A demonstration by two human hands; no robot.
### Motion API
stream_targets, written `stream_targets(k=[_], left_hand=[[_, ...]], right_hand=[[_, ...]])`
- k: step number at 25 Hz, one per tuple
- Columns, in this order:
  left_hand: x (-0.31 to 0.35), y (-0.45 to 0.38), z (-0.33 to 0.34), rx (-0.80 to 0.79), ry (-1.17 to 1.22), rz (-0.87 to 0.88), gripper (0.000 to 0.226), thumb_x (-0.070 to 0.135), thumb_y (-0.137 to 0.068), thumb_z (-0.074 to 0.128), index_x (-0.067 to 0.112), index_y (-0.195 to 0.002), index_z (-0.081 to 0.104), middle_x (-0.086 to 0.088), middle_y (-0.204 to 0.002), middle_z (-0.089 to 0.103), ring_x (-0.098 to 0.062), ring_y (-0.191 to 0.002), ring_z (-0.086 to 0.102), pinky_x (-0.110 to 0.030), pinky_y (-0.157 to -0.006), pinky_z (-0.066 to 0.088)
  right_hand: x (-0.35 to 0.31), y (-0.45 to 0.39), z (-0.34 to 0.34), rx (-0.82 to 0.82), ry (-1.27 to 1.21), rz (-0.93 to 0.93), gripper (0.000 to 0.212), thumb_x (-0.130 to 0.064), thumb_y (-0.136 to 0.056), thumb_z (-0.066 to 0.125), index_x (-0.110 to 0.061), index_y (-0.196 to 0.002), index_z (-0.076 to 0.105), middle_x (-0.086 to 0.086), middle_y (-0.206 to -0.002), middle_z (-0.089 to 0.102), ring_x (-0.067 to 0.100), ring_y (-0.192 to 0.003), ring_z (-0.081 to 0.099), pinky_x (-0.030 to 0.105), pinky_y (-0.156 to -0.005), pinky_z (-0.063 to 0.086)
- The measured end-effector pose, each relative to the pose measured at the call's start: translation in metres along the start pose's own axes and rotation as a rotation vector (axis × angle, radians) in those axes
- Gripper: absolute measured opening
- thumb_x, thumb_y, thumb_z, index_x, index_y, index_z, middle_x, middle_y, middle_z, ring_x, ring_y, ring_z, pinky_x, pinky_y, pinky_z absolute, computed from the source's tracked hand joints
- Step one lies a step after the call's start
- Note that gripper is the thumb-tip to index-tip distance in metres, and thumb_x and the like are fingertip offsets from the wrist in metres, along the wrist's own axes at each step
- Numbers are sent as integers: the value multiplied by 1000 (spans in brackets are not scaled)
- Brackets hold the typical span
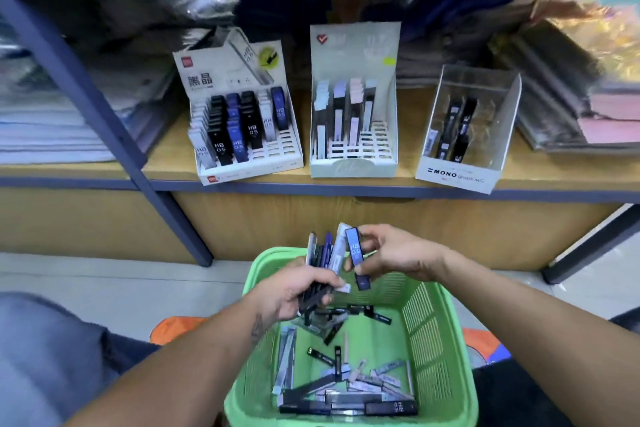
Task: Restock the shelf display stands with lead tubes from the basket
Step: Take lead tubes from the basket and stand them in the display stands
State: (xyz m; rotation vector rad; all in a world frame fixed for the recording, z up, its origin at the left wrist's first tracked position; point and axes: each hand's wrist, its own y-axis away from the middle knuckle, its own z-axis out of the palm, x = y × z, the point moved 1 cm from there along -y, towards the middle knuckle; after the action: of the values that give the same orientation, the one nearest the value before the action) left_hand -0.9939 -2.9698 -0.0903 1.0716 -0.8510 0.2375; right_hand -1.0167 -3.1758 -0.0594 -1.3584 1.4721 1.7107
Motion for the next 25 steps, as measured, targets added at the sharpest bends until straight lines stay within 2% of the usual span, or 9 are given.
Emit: stream_targets(k=[4,8,10,12,15,18,21,23,25], left_hand=[[55,33,-8,-57,-111,151,27,-8,-76,75,7,-85,55,-15,-70,62,-19,-45,53,-23,-44,44],[115,63,-9,-56,-131,270,26,-11,-76,73,7,-81,55,-19,-75,61,-19,-43,53,-23,-41,46],[138,76,-6,-6,-139,310,21,-11,-77,72,4,-84,59,-18,-74,63,-19,-43,53,-23,-41,46],[157,84,-3,41,-116,374,23,-12,-76,72,1,-90,60,-19,-75,63,-21,-45,51,-23,-40,45],[183,89,-9,133,-50,442,31,-13,-73,74,-1,-97,59,-18,-73,62,-23,-46,52,-23,-41,44],[209,88,-21,226,-8,479,40,-12,-72,75,2,-105,58,-19,-73,63,-23,-45,54,-23,-43,44],[231,86,-41,318,23,506,42,-12,-73,73,-8,-113,62,-25,-84,66,-24,-46,58,-23,-39,45],[241,85,-58,357,45,481,38,-10,-76,72,-5,-113,62,-23,-82,67,-20,-40,57,-21,-36,45],[247,85,-74,380,65,449,36,-8,-77,72,0,-110,60,-20,-75,68,-18,-38,55,-21,-36,44]], right_hand=[[-50,16,-8,30,32,-142,53,16,-80,73,-4,-125,54,23,-107,71,26,-85,70,44,-77,59],[-107,32,-23,45,61,-280,69,13,-77,77,-19,-132,50,22,-97,67,32,-83,65,47,-82,55],[-131,36,-27,115,107,-333,61,11,-81,74,-23,-128,54,18,-90,66,30,-78,65,44,-76,58],[-149,36,-27,198,140,-372,45,5,-89,69,-19,-124,56,13,-82,65,25,-73,68,43,-70,60],[-171,27,-23,350,199,-460,25,0,-91,68,-14,-111,62,8,-80,65,18,-72,67,49,-73,63],[-195,6,-17,482,279,-521,15,-6,-88,75,-13,-98,67,16,-86,65,21,-75,65,53,-77,61],[-221,-19,-11,627,521,-588,14,-20,-83,82,-22,-88,69,2,-82,70,19,-80,68,44,-81,59],[-238,-37,-6,682,680,-612,13,-20,-84,81,-23,-88,70,-5,-82,69,15,-82,66,37,-80,57],[-251,-54,-3,701,809,-598,10,-18,-87,78,-23,-91,70,-4,-86,67,16,-85,64,35,-78,55]])
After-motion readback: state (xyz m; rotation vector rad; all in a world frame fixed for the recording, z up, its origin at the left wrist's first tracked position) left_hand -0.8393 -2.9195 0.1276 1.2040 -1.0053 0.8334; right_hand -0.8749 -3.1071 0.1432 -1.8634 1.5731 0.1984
